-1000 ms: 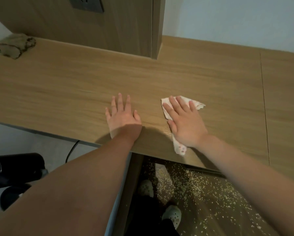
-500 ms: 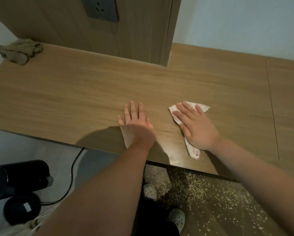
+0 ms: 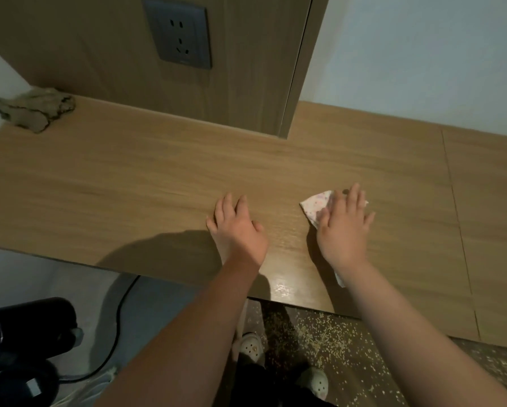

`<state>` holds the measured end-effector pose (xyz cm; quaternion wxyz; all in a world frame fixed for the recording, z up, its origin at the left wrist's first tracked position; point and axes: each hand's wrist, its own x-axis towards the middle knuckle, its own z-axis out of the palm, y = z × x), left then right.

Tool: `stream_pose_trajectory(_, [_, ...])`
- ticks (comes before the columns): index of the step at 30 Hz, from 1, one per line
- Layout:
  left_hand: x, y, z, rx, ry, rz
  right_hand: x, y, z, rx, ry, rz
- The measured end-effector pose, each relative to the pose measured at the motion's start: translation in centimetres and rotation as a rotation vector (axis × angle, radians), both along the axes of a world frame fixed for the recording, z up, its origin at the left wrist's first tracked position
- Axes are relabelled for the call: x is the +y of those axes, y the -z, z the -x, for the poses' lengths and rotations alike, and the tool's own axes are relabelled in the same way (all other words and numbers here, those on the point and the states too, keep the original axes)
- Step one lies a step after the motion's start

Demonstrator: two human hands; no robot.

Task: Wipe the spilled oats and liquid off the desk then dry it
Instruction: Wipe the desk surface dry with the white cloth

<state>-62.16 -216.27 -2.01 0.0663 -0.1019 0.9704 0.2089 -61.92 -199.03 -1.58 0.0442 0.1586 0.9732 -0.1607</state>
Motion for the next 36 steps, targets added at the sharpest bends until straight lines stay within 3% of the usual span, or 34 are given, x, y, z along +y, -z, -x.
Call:
stream_pose_trajectory(6, [1.5, -0.3, 7.4, 0.025, 0.113, 0.042, 1.4, 2.0, 1.8, -0.029, -0.328, -0.149])
stream_pose_trajectory(9, [2.9, 0.1, 11.3, -0.012, 0.088, 0.032, 2.4, 2.0, 4.4, -0.038, -0.331, -0.141])
stream_pose_trajectory(12, [3.6, 1.0, 13.3, -0.034, 0.079, 0.158, 3.5, 2.0, 9.9, -0.012, -0.217, -0.089])
stream_pose_trajectory(15, [3.7, 1.6, 13.4, -0.040, 0.107, 0.261, 4.3, 2.0, 16.0, 0.028, -0.066, 0.110])
stream_pose_trajectory(17, [3.7, 1.8, 13.4, -0.044, 0.105, 0.262, 4.2, 1.9, 18.1, 0.125, 0.018, 0.462])
stream_pose_trajectory(19, [3.7, 1.9, 13.3, -0.004, 0.088, 0.261, 3.8, 1.7, 17.7, 0.192, -0.051, 0.631])
stream_pose_trajectory(22, [3.7, 1.9, 13.4, -0.010, 0.093, 0.275, 5.7, 1.5, 15.8, 0.081, -0.444, 0.270])
stream_pose_trajectory(24, [3.8, 1.8, 13.7, -0.028, 0.092, 0.262, 7.1, 1.7, 15.4, 0.043, -0.593, 0.071])
stream_pose_trajectory(28, [3.8, 1.9, 13.5, 0.009, 0.078, 0.236, 5.7, 2.2, 18.9, 0.074, -0.552, -0.189])
stream_pose_trajectory(32, [3.8, 2.1, 13.7, 0.008, 0.082, 0.246, 2.2, 2.1, 23.7, 0.097, -0.428, -0.215])
stream_pose_trajectory(36, [3.9, 2.2, 13.7, 0.014, 0.078, 0.268, 1.0, 1.8, 25.1, 0.147, -0.506, -0.185])
